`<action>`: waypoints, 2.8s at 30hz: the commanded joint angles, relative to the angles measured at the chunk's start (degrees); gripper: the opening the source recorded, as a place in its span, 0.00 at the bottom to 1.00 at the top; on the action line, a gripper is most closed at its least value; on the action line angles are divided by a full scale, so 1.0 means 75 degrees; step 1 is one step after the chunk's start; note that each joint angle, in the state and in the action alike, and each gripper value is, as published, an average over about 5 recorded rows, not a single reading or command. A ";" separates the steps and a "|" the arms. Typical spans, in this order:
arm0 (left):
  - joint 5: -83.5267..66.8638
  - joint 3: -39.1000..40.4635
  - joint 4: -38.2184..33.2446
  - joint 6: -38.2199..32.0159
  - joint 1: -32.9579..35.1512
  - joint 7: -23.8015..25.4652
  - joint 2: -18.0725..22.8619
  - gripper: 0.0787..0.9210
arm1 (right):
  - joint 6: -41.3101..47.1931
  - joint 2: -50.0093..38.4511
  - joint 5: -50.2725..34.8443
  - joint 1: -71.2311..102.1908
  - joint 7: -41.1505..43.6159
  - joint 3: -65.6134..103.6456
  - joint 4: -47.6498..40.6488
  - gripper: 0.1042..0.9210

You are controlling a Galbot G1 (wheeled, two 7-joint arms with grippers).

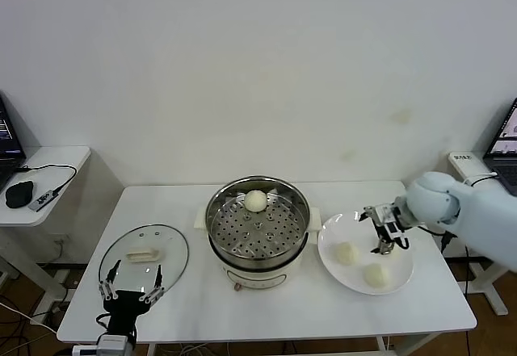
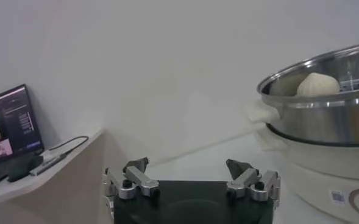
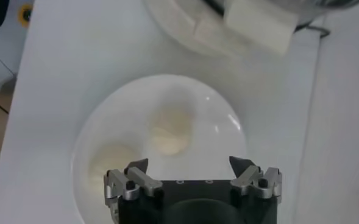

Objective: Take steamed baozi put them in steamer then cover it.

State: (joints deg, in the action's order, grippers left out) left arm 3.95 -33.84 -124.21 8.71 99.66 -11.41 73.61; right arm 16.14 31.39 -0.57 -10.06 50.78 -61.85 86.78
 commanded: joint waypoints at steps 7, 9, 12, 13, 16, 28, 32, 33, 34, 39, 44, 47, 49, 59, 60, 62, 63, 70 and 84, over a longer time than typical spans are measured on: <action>0.0005 -0.0117 0.0082 0.0006 0.0036 0.0013 0.0052 0.88 | 0.0001 0.1344 0.0368 0.1610 -0.0069 0.1056 -0.1539 0.88; 0.0006 -0.0120 0.0095 0.0004 0.0037 0.0011 0.0065 0.88 | 0.0017 0.1443 0.0364 0.1590 -0.0059 0.1042 -0.1592 0.88; 0.0006 -0.0124 0.0106 0.0004 0.0031 0.0012 0.0074 0.88 | 0.0039 0.1567 0.0378 0.1568 -0.0027 0.1018 -0.1693 0.87; 0.0006 -0.0125 0.0108 0.0005 0.0028 0.0012 0.0077 0.88 | 0.0051 0.1602 0.0382 0.1568 -0.0016 0.1012 -0.1723 0.86; 0.0007 -0.0120 0.0119 0.0006 0.0019 0.0017 0.0082 0.88 | 0.0082 0.1666 0.0393 0.1585 -0.0001 0.1008 -0.1784 0.81; 0.0015 -0.0083 0.0131 0.0018 -0.0004 0.0024 0.0075 0.88 | 0.0207 0.1681 0.0351 0.1269 0.0276 0.0975 -0.1847 0.63; 0.0009 -0.0087 0.0120 0.0016 -0.0005 0.0022 0.0066 0.88 | 0.0206 0.1398 0.0110 0.0622 0.0531 0.0789 -0.1608 0.57; 0.0009 -0.0084 0.0115 0.0016 -0.0007 0.0022 0.0066 0.88 | 0.0208 0.1311 0.0030 0.0447 0.0601 0.0751 -0.1540 0.56; 0.0009 -0.0080 0.0109 0.0017 -0.0011 0.0022 0.0066 0.88 | 0.0215 0.1220 -0.0054 0.0256 0.0672 0.0702 -0.1473 0.56; 0.0012 -0.0038 0.0093 0.0028 -0.0036 0.0027 0.0052 0.88 | 0.0265 0.0888 -0.0389 -0.1048 0.1026 0.0059 -0.1192 0.55; 0.0010 0.0010 0.0063 0.0038 -0.0062 0.0031 0.0038 0.88 | 0.0404 0.0873 -0.0965 -0.2818 0.1158 -0.0811 -0.0914 0.56; 0.0009 0.0045 0.0039 0.0038 -0.0071 0.0029 0.0031 0.88 | 0.0556 0.1078 -0.1442 -0.3801 0.1166 -0.1183 -0.0799 0.56; 0.0009 0.0064 0.0013 0.0037 -0.0071 0.0028 0.0026 0.88 | 0.0695 0.1319 -0.1803 -0.4306 0.1136 -0.1395 -0.0713 0.57; -0.0030 0.0001 -0.0045 0.0024 -0.0048 0.0013 -0.0017 0.88 | 0.1819 0.2895 -0.4031 -0.4640 0.0160 -0.1703 -0.0096 0.58; -0.0034 -0.0022 -0.0057 0.0024 -0.0046 0.0012 -0.0022 0.88 | 0.1902 0.3086 -0.4155 -0.4481 0.0045 -0.1693 -0.0111 0.58; -0.0040 -0.0074 -0.0092 0.0026 -0.0043 0.0012 -0.0026 0.88 | 0.2064 0.3548 -0.4353 -0.4120 -0.0206 -0.1685 -0.0231 0.58; -0.0042 -0.0100 -0.0113 0.0029 -0.0047 0.0012 -0.0023 0.88 | 0.2136 0.3804 -0.4425 -0.3918 -0.0324 -0.1676 -0.0328 0.58; -0.0072 -0.0253 -0.0216 0.0049 -0.0087 0.0016 0.0057 0.88 | 0.2620 0.5162 -0.4581 -0.2849 -0.0901 -0.1548 -0.1083 0.58; -0.0069 -0.0243 -0.0182 0.0025 -0.0092 0.0002 0.0178 0.88 | 0.3069 0.6339 -0.4391 -0.1839 -0.1473 -0.1482 -0.2192 0.58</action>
State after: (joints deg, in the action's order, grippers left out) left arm 3.44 -35.43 -125.55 8.97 98.90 -11.35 74.86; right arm 36.84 72.23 -32.15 -27.84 42.51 -72.82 74.61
